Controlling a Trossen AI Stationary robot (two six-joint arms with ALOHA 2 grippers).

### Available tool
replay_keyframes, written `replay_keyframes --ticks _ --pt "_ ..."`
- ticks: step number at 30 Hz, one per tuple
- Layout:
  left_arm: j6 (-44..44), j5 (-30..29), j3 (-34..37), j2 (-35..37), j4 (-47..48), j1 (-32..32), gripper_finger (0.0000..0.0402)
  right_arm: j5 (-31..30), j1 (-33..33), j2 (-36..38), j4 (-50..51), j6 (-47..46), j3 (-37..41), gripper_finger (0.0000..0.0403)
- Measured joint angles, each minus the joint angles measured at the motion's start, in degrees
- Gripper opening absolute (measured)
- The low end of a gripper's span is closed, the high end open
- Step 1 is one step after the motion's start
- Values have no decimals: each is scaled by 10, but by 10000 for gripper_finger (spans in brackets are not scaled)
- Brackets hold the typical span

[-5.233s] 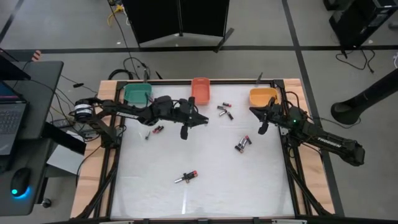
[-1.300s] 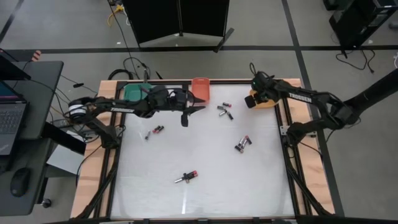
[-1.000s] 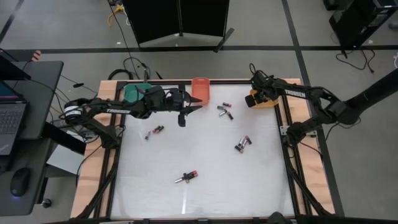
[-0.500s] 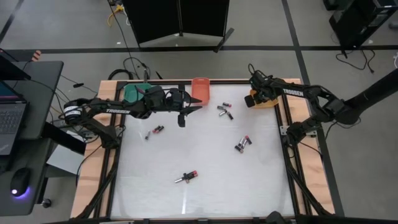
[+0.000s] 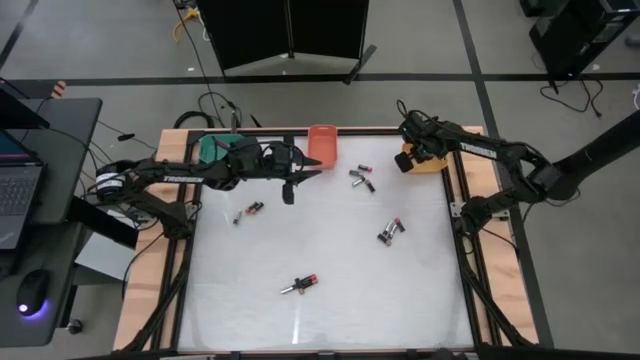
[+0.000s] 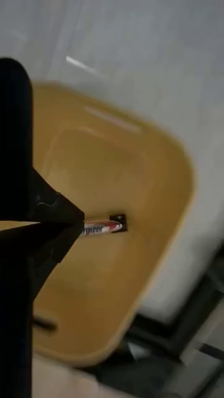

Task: Sort batteries
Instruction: Put the top left silver battery into the yellow container

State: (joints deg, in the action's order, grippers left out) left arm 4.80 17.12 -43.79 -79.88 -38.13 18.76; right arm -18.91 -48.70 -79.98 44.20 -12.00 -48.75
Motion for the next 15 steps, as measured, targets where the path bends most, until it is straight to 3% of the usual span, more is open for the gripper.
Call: replay_keyframes --ticks 6,12,15 --pt "25 0 0 45 111 0 82 32 63 104 -16 40 -3 12" --pt "25 -23 0 76 234 -1 62 175 138 169 -128 32 51 13" --pt "23 -41 0 78 283 -6 57 187 178 165 -177 7 76 19"
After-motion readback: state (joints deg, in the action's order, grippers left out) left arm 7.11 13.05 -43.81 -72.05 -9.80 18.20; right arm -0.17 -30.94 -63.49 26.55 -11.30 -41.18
